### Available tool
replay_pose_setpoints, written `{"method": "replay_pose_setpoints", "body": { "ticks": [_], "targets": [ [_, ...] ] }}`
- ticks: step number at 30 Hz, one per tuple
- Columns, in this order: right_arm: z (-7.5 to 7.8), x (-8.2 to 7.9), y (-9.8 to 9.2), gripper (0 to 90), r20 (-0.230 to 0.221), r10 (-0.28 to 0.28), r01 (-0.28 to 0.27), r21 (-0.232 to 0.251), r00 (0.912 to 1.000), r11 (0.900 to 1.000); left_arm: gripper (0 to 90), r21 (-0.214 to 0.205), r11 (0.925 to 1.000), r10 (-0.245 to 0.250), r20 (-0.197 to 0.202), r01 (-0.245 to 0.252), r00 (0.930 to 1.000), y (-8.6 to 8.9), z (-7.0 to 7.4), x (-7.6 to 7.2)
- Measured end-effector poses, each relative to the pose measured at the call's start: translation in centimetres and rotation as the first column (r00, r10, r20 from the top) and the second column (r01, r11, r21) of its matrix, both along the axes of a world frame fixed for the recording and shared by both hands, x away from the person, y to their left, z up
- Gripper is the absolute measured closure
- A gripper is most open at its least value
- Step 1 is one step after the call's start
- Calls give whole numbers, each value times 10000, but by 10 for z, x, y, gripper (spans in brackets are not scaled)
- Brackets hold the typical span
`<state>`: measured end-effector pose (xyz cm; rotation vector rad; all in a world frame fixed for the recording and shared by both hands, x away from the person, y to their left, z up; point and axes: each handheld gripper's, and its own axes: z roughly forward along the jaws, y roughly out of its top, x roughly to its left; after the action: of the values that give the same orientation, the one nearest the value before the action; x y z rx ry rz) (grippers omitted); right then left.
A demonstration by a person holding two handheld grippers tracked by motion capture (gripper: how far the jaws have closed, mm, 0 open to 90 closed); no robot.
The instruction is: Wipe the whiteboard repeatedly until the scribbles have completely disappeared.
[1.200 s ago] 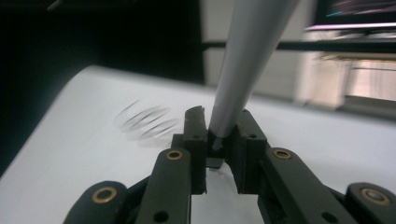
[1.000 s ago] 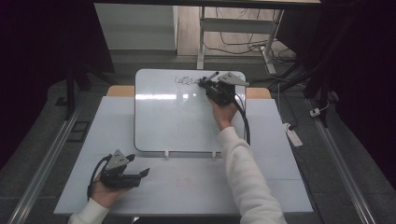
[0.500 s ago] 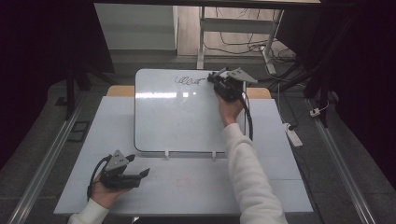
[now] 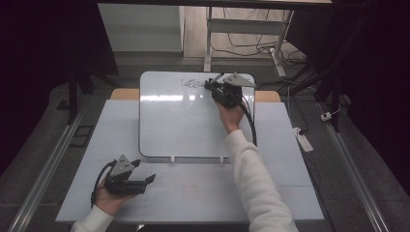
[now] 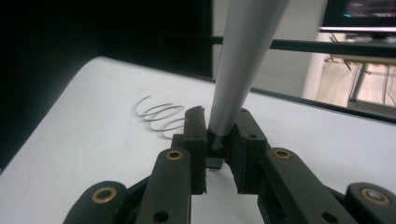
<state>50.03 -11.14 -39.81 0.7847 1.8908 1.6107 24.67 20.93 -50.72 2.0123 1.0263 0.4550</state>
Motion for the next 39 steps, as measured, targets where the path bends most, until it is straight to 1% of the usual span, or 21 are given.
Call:
{"method": "replay_pose_setpoints", "body": {
  "ticks": [5,6,7,8,9,11,12,13,16,17,18,21,24,26,28,29,30,31,34,37,39],
  "targets": [
    [9,11,-9,778,-111,-639,646,820,9979,9945,226,-31,10000,8,45,-8,10000,1,1,-2],
    [8,10,-7,778,-87,-606,610,746,9981,9953,226,-37,10000,13,39,-13,10000,1,1,-2],
    [3,5,2,778,-59,-131,132,169,9999,9998,226,-27,10000,15,32,-15,10000,1,0,-1],
    [3,5,2,778,-59,-131,132,169,9999,9998,226,-32,10000,16,19,-16,10000,1,0,-1],
    [-1,1,7,778,-173,287,-287,-6,9994,9996,226,-21,10000,26,6,-26,10000,1,0,-1],
    [-1,0,7,778,-135,299,-300,-49,9995,9995,226,-21,10000,21,7,-21,10000,1,0,-1],
    [2,4,3,778,-122,280,-280,-22,9995,9996,226,-12,10000,19,17,-19,10000,1,0,-1],
    [8,9,-6,778,-76,-365,367,249,9993,9990,226,-13,10000,29,27,-29,10000,1,0,-2],
    [10,12,-13,778,-278,-410,427,641,9988,9970,226,-9,10000,10,73,-10,10000,1,1,-2],
    [8,10,-11,778,-259,-426,438,482,9988,9979,226,-19,10000,17,72,-17,10000,1,1,-2],
    [4,4,-5,778,-297,30,-28,73,9996,10000,226,-22,10000,17,54,-17,10000,1,1,-2],
    [-1,-1,-3,777,-261,417,-425,-317,9988,9986,226,-2,10000,22,4,-22,10000,1,0,-1],
    [4,4,-11,778,-143,-18,16,-154,9999,9999,226,5,10000,21,47,-21,10000,0,0,-2],
    [10,12,-21,778,-321,-380,395,484,9988,9980,226,1,10000,20,62,-20,10000,0,1,-2],
    [10,11,-17,778,-210,-451,457,290,9988,9985,226,-14,10000,16,47,-16,10000,0,1,-1],
    [7,7,-9,778,-286,38,-35,100,9996,9999,226,-2,10000,14,31,-14,10000,0,1,-1],
    [7,7,-9,778,-286,38,-35,100,9996,9999,226,8,10000,14,16,-14,10000,0,0,-1],
    [3,3,3,778,-222,679,-689,-486,9974,9964,226,5,10000,10,-10,-10,10000,0,0,0],
    [4,5,4,778,-198,716,-728,-666,9972,9951,226,-4,10000,6,6,-6,10000,0,0,-1],
    [11,12,-7,778,-148,-48,49,26,9999,10000,226,-17,10000,16,31,-16,10000,0,1,-1],
    [8,10,-6,778,-326,35,-29,173,9995,9998,226,-12,10000,14,33,-14,10000,0,0,-1]
  ]
}}
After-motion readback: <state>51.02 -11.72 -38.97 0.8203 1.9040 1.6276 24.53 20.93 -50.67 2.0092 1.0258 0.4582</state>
